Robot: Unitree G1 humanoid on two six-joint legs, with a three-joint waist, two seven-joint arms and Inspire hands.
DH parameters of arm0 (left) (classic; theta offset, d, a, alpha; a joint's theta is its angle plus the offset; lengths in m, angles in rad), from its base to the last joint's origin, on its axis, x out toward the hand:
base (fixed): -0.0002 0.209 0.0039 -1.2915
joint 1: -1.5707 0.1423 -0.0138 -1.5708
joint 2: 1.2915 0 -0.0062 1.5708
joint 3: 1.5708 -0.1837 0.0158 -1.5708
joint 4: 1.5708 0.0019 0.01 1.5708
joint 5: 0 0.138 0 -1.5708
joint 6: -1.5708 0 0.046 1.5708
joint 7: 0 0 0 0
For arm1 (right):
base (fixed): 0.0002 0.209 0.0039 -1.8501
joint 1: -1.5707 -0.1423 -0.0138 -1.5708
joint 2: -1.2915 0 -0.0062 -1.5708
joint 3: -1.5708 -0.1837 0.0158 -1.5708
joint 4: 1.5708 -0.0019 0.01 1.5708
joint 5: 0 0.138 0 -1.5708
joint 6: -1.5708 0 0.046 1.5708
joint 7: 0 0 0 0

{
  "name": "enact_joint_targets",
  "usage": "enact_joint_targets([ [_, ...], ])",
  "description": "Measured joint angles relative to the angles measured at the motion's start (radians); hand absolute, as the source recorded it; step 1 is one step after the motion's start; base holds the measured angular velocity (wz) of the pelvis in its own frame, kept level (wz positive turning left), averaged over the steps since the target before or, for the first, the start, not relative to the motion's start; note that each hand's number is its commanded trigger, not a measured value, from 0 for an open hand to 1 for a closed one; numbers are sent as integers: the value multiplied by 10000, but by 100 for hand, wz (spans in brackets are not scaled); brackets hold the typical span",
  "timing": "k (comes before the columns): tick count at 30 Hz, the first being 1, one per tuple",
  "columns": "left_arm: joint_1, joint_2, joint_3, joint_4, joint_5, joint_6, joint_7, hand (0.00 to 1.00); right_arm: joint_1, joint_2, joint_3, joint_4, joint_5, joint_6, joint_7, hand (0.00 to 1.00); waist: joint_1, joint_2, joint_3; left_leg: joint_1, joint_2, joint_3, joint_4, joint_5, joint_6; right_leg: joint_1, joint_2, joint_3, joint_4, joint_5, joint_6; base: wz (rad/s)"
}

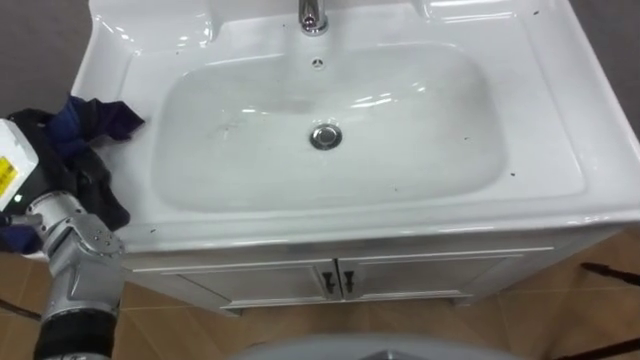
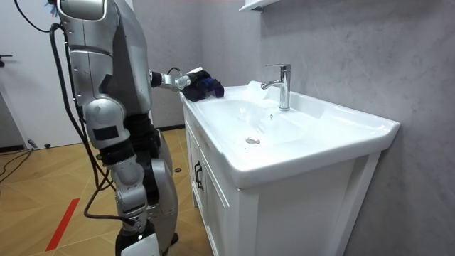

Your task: Wipe basin

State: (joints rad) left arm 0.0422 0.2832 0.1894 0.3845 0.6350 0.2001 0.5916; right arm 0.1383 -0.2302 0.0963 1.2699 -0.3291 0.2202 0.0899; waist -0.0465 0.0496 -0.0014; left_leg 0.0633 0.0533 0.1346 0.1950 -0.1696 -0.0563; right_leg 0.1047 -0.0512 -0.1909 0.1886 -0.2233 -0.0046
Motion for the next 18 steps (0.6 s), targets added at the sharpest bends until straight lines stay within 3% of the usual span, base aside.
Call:
enact_joint_targets([
  [18, 0, 0, -507, -8, 85, 133, -136, 100, 31, -7, 1, -395, 44, -10, 147, 0, -66, 52, -46, -89, -18, -99, 40, 0, 0, -3, -15, -114, -16, 1, 2, 1],
])
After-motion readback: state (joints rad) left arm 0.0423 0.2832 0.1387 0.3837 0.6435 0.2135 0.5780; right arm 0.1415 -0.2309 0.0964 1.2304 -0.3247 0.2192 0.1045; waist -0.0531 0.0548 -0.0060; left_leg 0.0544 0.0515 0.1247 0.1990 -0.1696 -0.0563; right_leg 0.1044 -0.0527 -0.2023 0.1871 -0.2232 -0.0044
